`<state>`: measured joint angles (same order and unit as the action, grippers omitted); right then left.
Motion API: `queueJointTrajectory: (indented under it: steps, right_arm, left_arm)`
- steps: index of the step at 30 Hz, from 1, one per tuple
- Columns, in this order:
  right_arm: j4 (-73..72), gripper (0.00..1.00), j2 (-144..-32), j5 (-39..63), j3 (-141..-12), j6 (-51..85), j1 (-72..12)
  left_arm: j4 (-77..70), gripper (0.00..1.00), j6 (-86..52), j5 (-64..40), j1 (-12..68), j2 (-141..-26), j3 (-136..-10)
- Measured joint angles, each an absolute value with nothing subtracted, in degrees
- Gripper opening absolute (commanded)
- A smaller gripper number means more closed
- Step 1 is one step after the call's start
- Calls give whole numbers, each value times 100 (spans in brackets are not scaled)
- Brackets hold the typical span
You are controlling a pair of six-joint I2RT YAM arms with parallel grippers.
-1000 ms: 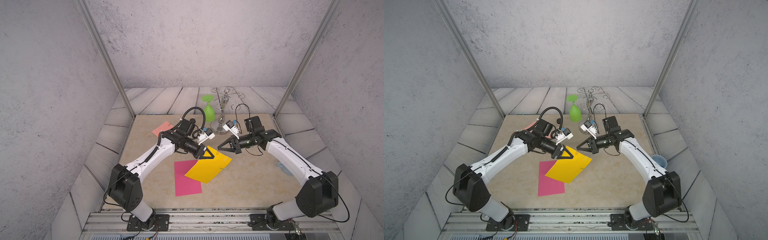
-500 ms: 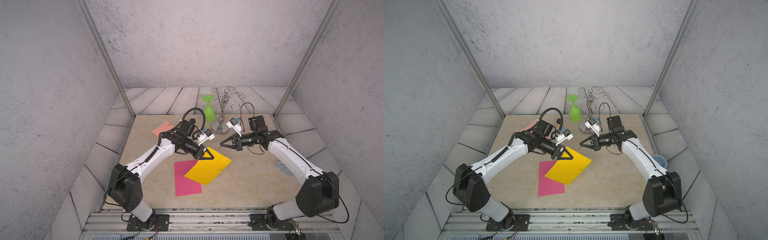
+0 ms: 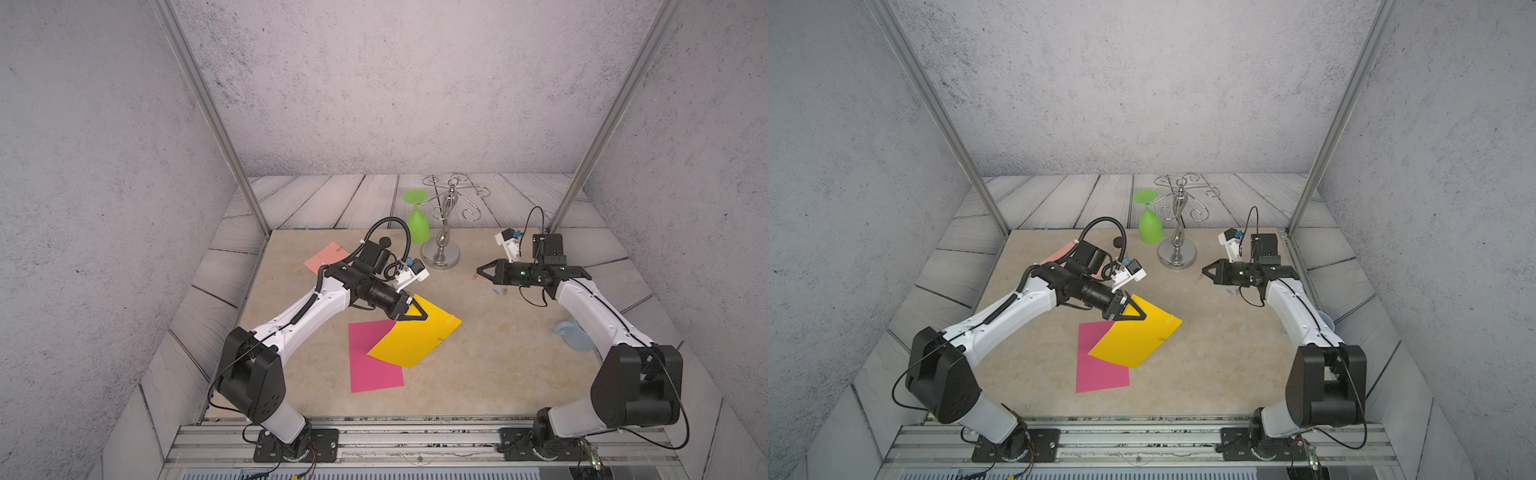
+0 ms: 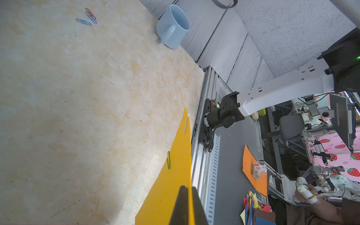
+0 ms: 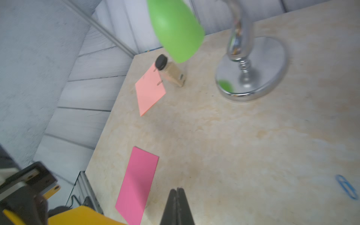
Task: Unclip the paperclips from the documents
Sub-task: Place the paper clip at the center of the board.
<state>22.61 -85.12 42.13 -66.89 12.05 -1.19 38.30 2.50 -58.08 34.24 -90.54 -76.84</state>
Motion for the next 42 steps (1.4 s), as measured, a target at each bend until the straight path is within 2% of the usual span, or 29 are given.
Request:
queueJointTrajectory:
  steps: [12, 23, 24, 25, 26, 28, 34, 42]
  right_arm:
    - [2060, 0, -9913, 3175, -6630, 1608, 698]
    - [2296, 1, -10868, 2672, -7087, 1634, 808]
    - [2342, 8, -10897, 2633, -7142, 1632, 812]
    - [2388, 20, -10919, 2582, -7194, 1632, 819]
    - [2429, 28, -10919, 2526, -7225, 1621, 825]
    - [2502, 37, -10919, 2460, -7262, 1586, 834]
    - [2606, 44, -10899, 2418, -7231, 1634, 843]
    - [2464, 58, -10154, 3109, -6582, 1579, 648]
  left_arm:
    - [3747, 0, 211, -5806, 3424, -9015, -7655]
    - [3745, 0, 211, -5778, 3424, -8936, -7655]
    - [3745, 0, 209, -5767, 3424, -8927, -7655]
    - [3745, 0, 207, -5763, 3424, -8921, -7655]
    - [3743, 0, 200, -5758, 3424, -8914, -7655]
    - [3719, 0, 176, -5730, 3424, -8895, -7653]
    - [3487, 0, -8, -5717, 3413, -8809, -7579]
    - [2971, 0, -397, -5680, 3186, -8726, -7463]
